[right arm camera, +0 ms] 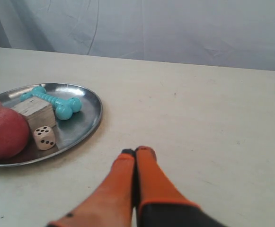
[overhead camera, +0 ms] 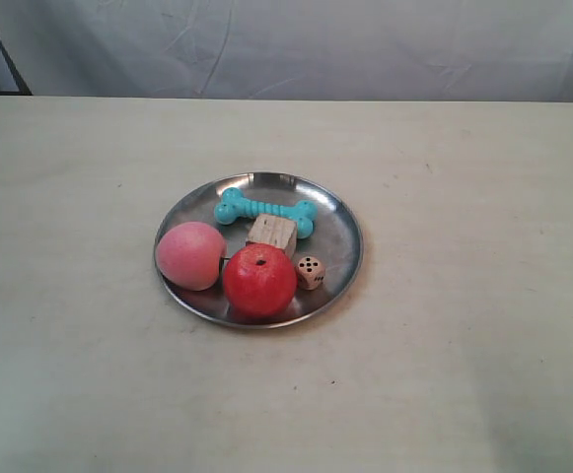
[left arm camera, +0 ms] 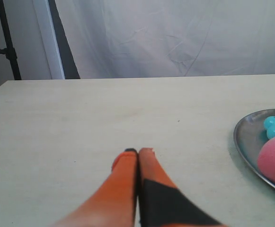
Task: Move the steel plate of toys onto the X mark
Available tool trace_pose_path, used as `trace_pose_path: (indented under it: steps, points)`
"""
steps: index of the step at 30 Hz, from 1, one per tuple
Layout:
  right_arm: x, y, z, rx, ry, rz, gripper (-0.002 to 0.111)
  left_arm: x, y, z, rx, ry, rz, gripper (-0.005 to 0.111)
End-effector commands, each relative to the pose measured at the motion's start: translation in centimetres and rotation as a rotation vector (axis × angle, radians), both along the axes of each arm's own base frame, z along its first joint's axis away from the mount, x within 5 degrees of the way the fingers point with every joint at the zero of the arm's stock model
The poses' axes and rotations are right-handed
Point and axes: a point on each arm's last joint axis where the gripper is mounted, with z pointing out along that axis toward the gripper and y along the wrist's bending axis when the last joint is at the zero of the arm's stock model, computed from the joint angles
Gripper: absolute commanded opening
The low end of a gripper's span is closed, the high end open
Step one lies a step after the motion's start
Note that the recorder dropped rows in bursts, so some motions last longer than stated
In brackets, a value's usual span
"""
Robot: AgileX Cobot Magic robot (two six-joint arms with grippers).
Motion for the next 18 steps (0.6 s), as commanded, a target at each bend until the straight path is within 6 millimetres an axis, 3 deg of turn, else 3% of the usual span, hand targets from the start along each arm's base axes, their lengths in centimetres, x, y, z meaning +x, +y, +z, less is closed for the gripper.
trace_pose_path:
  steps: [1, 18]
  points:
    - [-0.03, -0.03, 0.05, -0.006, -0.015, -0.002, 0.0, -0.01, -0.01, -0.07, 0.0, -0.006, -0.001, 0.0]
    - [-0.03, -0.01, 0.05, 0.002, -0.014, -0.002, 0.0, -0.01, -0.01, -0.07, 0.0, -0.006, -0.001, 0.0]
